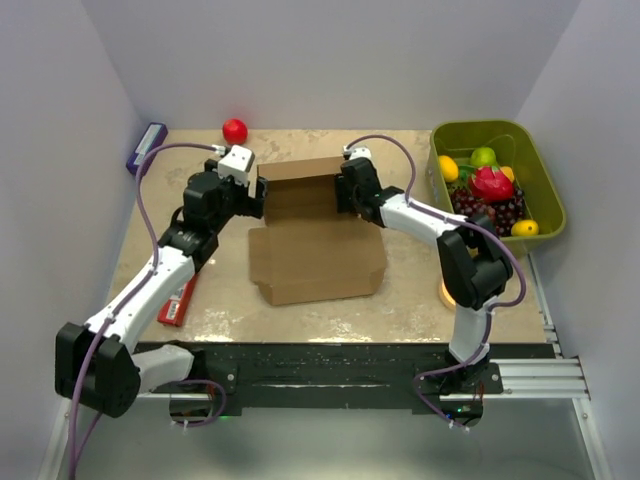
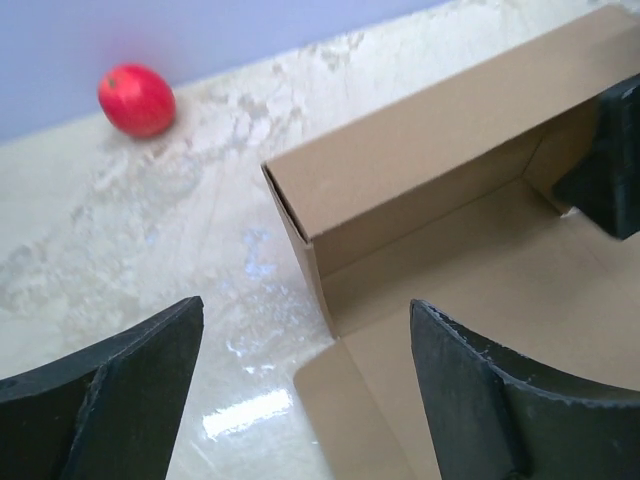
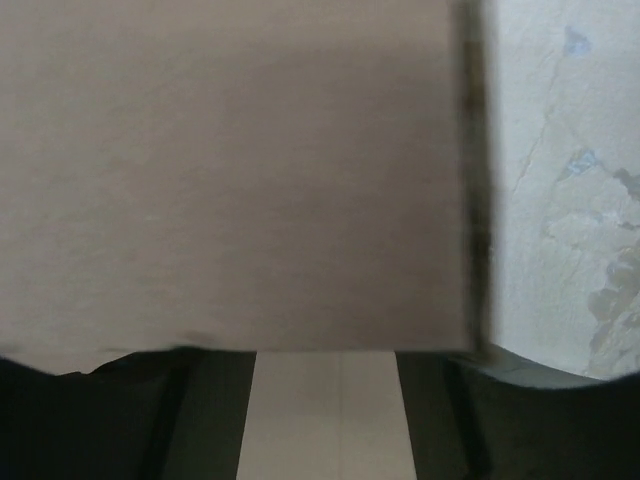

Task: Fold the paper box

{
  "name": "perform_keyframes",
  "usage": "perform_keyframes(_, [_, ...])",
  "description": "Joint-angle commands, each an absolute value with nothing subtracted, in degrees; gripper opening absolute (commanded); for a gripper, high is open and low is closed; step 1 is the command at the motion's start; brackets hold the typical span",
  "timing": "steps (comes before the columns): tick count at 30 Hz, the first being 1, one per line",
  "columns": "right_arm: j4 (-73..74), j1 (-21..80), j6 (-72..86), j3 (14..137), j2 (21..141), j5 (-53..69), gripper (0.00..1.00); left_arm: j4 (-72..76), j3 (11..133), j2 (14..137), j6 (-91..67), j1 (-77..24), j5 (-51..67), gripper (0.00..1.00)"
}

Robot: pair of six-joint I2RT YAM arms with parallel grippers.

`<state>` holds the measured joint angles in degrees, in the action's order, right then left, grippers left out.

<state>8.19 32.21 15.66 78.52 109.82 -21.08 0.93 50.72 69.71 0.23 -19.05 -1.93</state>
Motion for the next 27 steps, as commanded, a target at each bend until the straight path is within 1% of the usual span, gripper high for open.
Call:
perform_keyframes(1, [10.63, 32.52, 13.10, 78.40, 103.38, -11.53, 0.66, 3.51, 49.66, 65.22, 7.73, -18.72, 2.71, 0.88])
perform_keyframes(2, [10.98, 32.52, 13.01, 78.22, 102.40, -10.73, 0.73, 4.47, 49.57, 65.04, 8.17, -18.72, 2.99, 0.88])
perform_keyframes(5, [12.04, 32.43, 13.44, 76.56, 97.24, -7.83, 0.77, 4.66, 50.88, 65.74, 9.23, -18.81, 3.43, 0.87])
perform_keyframes(8, [11.86, 31.99, 14.76, 73.48, 91.79, -5.02, 0.81, 3.43, 54.30, 69.16, 9.84, -20.12, 3.69, 0.86])
perform_keyframes(12, [14.14, 27.71, 16.25, 70.32, 86.07, -1.33, 0.83, 2.46, 59.32, 73.55, 14.66, -25.82, 0.89, 0.88])
perform_keyframes(13, [14.06, 26.55, 16.52, 69.53, 84.91, -0.54, 0.83, 2.46, 60.89, 74.61, 15.98, -28.54, 0.18, 0.89])
perform_keyframes(16, [13.53, 21.46, 17.49, 66.01, 80.17, 3.33, 0.84, 3.16, 64.05, 79.44, 21.08, -33.13, -4.11, 0.91])
perform_keyframes(18, [14.06, 19.61, 16.97, 64.52, 77.01, 3.43, 0.85, 2.55, 66.43, 84.27, 22.75, -35.14, -6.66, 0.91])
perform_keyframes(21, [15.55, 18.64, 15.91, 63.99, 74.63, 3.34, 0.86, 1.23, 71.00, 90.95, 25.99, -37.52, -9.39, 0.92])
perform_keyframes(25, [16.35, 17.93, 15.47, 63.46, 71.55, 5.00, 0.87, 2.01, 75.32, 97.11, 30.41, -40.08, -17.38, 0.92])
perform_keyframes(27, [16.17, 17.67, 15.73, 62.76, 70.58, 5.97, 0.87, 2.55, 76.20, 99.48, 31.80, -40.17, -17.49, 0.92])
